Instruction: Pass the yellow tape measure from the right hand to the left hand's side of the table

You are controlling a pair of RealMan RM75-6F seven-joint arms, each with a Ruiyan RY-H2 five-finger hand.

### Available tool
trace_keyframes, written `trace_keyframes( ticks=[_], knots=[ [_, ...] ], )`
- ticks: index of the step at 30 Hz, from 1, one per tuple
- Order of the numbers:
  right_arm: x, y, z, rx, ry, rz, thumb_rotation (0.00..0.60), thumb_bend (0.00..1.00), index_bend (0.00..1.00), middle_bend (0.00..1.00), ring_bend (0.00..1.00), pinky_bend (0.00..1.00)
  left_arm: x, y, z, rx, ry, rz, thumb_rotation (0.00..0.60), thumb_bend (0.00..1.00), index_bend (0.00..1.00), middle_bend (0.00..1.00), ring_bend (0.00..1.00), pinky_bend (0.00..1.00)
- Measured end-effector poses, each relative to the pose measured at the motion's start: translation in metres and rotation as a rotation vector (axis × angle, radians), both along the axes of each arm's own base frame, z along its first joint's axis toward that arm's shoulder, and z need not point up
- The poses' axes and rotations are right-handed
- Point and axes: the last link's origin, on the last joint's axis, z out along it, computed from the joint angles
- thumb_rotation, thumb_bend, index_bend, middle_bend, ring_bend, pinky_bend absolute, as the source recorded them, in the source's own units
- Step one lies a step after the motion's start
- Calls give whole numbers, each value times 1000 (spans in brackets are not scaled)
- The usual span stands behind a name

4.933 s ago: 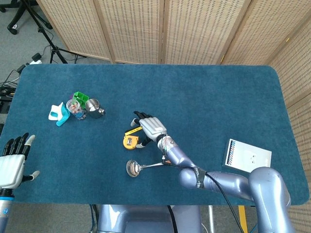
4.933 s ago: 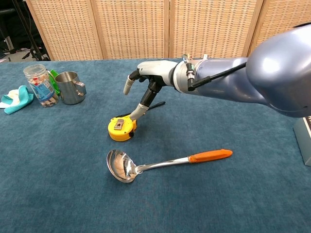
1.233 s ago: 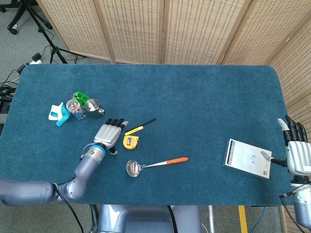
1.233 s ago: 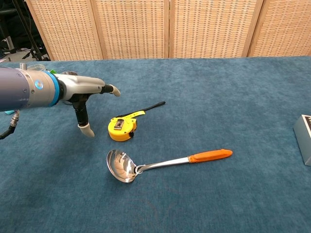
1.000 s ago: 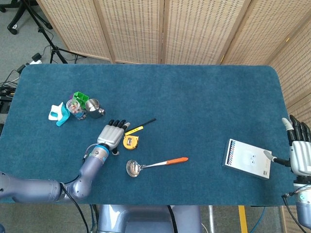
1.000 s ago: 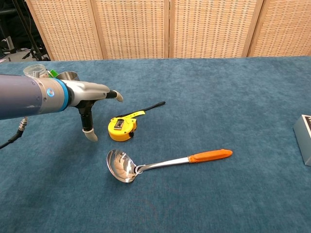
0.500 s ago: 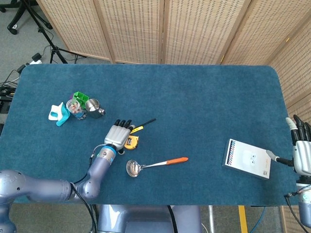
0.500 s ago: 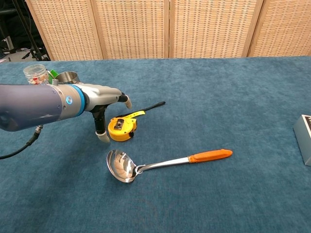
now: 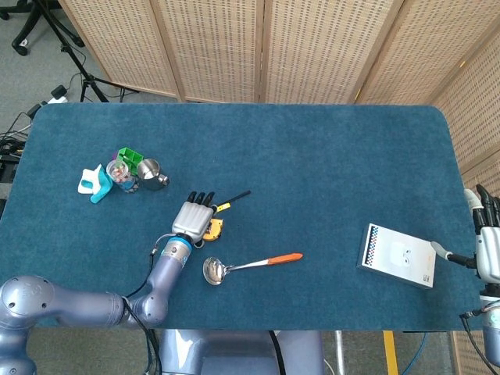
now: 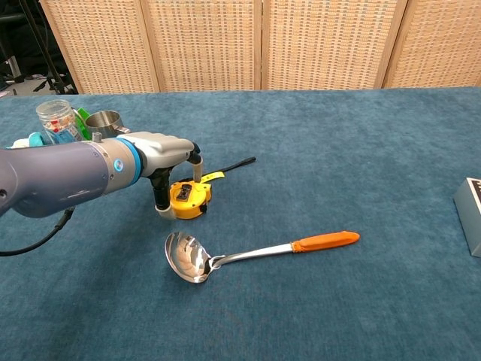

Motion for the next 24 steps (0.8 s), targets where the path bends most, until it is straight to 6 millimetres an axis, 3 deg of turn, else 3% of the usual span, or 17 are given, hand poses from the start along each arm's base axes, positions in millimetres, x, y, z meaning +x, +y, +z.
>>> trace_keyframes(
  ticks=[5, 14, 24],
  knots=[
    [-1, 0, 1, 0, -3, -5, 600, 0, 0, 0, 0, 0, 0, 0, -2, 32, 12, -26, 600, 238, 540, 175, 179, 174],
    [-2, 0, 1, -1, -6, -4, 600, 0, 0, 0, 0, 0, -4, 2, 3, 88, 12, -47, 600, 258, 599, 231, 228, 194],
    [-2, 0, 0, 2, 0, -7, 600, 0, 0, 0, 0, 0, -8, 1, 20, 120, 4, -74, 600, 294, 661, 308, 289, 298]
  ],
)
